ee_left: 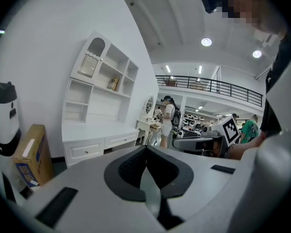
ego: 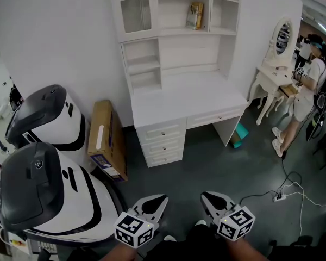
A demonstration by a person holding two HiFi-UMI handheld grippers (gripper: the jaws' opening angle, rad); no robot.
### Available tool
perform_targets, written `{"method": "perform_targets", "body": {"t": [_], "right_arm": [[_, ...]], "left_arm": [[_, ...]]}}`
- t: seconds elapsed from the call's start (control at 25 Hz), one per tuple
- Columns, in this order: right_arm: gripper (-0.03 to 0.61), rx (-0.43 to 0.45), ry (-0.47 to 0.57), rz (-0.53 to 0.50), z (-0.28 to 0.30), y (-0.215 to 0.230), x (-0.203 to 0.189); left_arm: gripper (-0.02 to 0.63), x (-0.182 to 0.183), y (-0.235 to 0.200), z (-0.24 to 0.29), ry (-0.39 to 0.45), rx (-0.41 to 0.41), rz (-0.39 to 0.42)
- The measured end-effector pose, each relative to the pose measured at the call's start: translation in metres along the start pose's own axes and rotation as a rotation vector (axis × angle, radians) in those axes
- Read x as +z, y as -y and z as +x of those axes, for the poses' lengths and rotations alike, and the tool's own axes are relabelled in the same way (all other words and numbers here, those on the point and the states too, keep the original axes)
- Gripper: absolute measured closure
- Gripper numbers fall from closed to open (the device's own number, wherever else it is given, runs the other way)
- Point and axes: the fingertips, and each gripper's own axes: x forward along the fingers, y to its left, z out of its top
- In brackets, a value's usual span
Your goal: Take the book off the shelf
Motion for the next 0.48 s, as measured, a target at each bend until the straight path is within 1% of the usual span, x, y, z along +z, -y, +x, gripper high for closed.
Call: {"method": "perform_targets", "body": {"t": [0.24, 0.4, 0.48], "right_arm": [[0.548, 0.034, 0.006, 0.009, 0.027, 0.003, 0.003], [0.548, 0.057, 0.001, 0.022, 0.051, 0.017, 0.008], [0.548, 0.064, 0.002, 0.041, 0.062, 0.024, 0.011]], "left_arm": [[0.603, -0.003, -0.021, 0.009, -0.007, 0.025, -0.015], [0.603, -0.001, -0.037, 0.021, -0.017, 0.051, -0.036], [0.603, 0.002, -0.040, 0.028, -0.026, 0.048, -0.026]]}}
